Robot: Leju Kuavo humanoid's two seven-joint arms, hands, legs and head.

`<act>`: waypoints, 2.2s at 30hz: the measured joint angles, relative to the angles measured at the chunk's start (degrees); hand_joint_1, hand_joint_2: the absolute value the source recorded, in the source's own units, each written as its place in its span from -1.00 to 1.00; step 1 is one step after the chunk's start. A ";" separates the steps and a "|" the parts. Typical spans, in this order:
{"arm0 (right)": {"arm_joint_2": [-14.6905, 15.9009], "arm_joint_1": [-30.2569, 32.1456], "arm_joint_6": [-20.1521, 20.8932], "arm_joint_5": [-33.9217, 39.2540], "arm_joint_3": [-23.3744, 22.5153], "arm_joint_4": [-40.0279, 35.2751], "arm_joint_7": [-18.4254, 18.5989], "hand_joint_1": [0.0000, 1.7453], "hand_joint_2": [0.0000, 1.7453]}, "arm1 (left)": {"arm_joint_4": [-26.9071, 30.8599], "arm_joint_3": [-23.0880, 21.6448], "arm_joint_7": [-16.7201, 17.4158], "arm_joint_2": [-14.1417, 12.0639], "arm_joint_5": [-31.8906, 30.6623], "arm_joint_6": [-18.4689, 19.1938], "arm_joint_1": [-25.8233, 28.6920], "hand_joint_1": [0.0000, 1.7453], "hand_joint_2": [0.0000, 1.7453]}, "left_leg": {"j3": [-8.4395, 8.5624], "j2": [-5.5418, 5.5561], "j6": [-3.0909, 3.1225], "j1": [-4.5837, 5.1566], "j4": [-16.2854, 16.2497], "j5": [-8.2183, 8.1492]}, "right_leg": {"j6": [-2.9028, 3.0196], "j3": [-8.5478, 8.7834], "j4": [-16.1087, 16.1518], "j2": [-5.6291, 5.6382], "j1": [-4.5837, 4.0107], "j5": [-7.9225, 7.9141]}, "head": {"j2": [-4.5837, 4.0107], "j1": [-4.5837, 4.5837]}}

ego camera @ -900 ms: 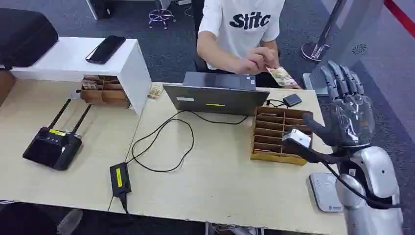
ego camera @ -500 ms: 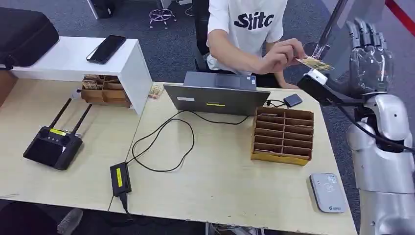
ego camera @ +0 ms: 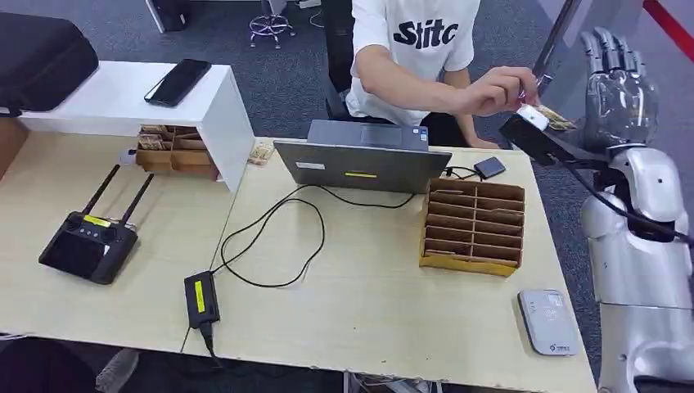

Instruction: Pass the card to the sensor for recognition and then transmit it.

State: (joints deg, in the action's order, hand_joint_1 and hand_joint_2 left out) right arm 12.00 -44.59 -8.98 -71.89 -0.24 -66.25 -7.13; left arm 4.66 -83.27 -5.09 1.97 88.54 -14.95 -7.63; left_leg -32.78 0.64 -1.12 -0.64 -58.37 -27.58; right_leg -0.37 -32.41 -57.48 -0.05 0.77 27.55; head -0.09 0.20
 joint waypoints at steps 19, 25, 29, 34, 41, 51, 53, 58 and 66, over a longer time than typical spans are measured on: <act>-1.16 0.73 1.18 1.18 -0.24 -0.39 -0.90 1.00 1.00 | 0.00 -1.11 0.00 -0.04 1.05 -0.02 -0.05 -1.00 1.00 | -0.01 0.01 0.00 0.00 0.00 0.00 | 0.00 -0.01 0.00 -0.01 0.00 0.00 | 0.00 0.00; -1.25 0.88 1.18 1.62 -0.46 -0.31 -0.94 1.00 1.00 | 0.00 -1.38 0.02 -0.04 1.22 -0.13 -0.06 -1.00 1.00 | -0.02 0.01 0.00 0.00 0.00 0.00 | 0.00 -0.01 0.00 -0.02 0.00 0.01 | 0.00 0.00; -1.38 1.04 1.18 2.05 -0.87 -0.33 -1.25 1.00 1.00 | 0.00 -1.40 0.09 -0.07 1.31 -0.31 -0.07 -1.00 1.00 | -0.02 0.01 0.00 0.00 0.00 0.00 | 0.00 -0.01 0.00 -0.02 0.00 0.01 | 0.00 0.00; -1.51 1.28 1.20 2.05 -1.24 -0.31 -1.27 1.00 1.00 | 0.00 -1.40 0.09 -0.07 1.31 -0.31 -0.07 -1.00 1.00 | -0.01 0.00 0.00 0.00 0.00 0.00 | 0.00 -0.01 0.00 -0.01 0.00 0.00 | 0.00 0.00; -2.23 1.95 1.70 5.13 -1.97 -1.20 -2.58 1.00 1.00 | 0.00 -1.40 0.09 -0.04 1.31 -0.31 -0.07 -1.00 1.00 | -0.01 0.01 0.00 0.00 0.00 0.00 | 0.00 -0.02 0.00 -0.01 0.00 0.00 | 0.00 0.00; -3.34 4.14 1.86 6.78 -2.75 -5.57 -3.39 1.00 1.00 | 0.00 -1.40 0.09 -0.02 1.31 -0.31 -0.08 -1.00 1.00 | -0.02 0.00 0.00 0.00 0.00 0.00 | 0.00 -0.03 0.00 -0.01 0.00 0.01 | 0.00 0.02; -3.45 4.60 1.84 7.97 -2.97 -6.40 -4.02 1.00 1.00 | 0.00 -1.40 0.09 -0.02 1.31 -0.31 -0.07 -1.00 1.00 | -0.02 0.01 0.00 0.00 0.00 0.00 | 0.00 -0.02 0.00 -0.02 0.00 0.01 | 0.00 0.02; -3.89 6.58 2.05 9.96 -3.34 -9.81 -4.90 1.00 1.00 | 0.00 -1.40 0.17 0.00 1.31 -0.46 -0.08 -1.00 1.00 | -0.01 0.00 0.00 0.00 0.00 0.00 | 0.00 -0.03 0.00 0.00 0.00 0.01 | 0.00 0.00; -4.13 12.43 1.86 12.26 -5.58 -16.61 -5.73 1.00 1.00 | 0.00 -1.38 0.57 0.11 1.33 -1.01 -0.06 -1.00 1.00 | -0.02 0.02 0.00 0.00 0.00 -0.04 | -0.01 -0.05 0.01 -0.03 0.00 0.02 | 0.00 0.02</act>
State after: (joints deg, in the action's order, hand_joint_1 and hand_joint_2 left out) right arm 7.87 -32.16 -7.13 -59.63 -5.82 -82.86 -12.85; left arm 4.66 -84.65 -4.52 2.07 89.88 -15.96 -7.70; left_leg -32.80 0.66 -1.12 -0.65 -58.37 -27.62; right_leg -0.38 -32.46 -57.47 -0.08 0.77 27.57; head -0.09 0.22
